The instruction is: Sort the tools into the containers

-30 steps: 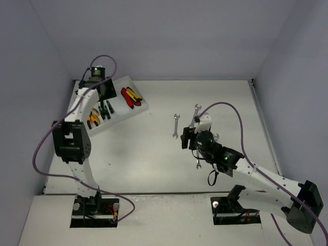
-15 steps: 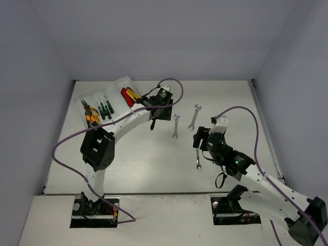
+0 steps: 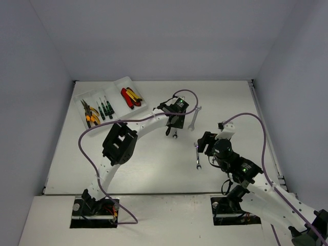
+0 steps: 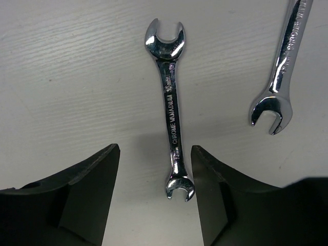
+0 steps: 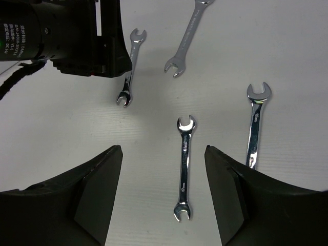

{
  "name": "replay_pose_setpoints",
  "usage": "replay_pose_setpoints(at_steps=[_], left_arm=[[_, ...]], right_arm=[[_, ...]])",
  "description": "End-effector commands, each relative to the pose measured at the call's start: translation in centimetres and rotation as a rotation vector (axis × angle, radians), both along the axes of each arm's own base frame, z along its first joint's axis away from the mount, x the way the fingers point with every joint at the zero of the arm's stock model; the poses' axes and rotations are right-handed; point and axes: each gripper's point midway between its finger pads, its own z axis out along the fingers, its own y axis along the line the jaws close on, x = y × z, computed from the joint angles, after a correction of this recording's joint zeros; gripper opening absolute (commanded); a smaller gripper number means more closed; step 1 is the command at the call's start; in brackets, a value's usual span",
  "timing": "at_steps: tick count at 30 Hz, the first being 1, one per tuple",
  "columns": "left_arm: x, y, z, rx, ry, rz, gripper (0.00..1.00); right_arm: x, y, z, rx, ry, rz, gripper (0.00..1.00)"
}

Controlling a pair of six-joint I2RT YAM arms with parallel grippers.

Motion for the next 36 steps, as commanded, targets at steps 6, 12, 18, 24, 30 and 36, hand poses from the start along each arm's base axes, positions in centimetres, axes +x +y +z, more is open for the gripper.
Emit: replay_pose_setpoints(at_steps=[6,12,18,24,30,36], left_arm=[[0.3,-1.2,0.2,-0.036,-0.014,0.020,0.45],[-1.1,-1.1,-1.2,-0.046,0.046,0.006,0.31],[-4.2,0.8,-2.8,-0.026,0.111,-0.012,0.16],[-9.6,4.9,-4.7,0.029,0.221,-0.040,0.06],[-16.3,8.3,-4.9,0.051,0.307,-0.092,0.06],[-16.5,9.5,-3.1,0.094,0.283,-0.116,0.32]], right_arm=[[0.4,-0.3,0.4,0.027,-0.019,-0.039,0.63],[0.4,-0.2,0.7,0.037,-0.026,-0.034,0.63],[0.3,-0.2,0.8,0.041,-0.026,-0.032,0.63],[0.5,-0.2,0.6,0.031,-0.021,-0.038,0.63],[0.6,-0.4,0.2,0.014,-0.013,-0.050,0.63],[0.8,-0.7,-0.2,-0.004,-0.005,-0.067,0.63]])
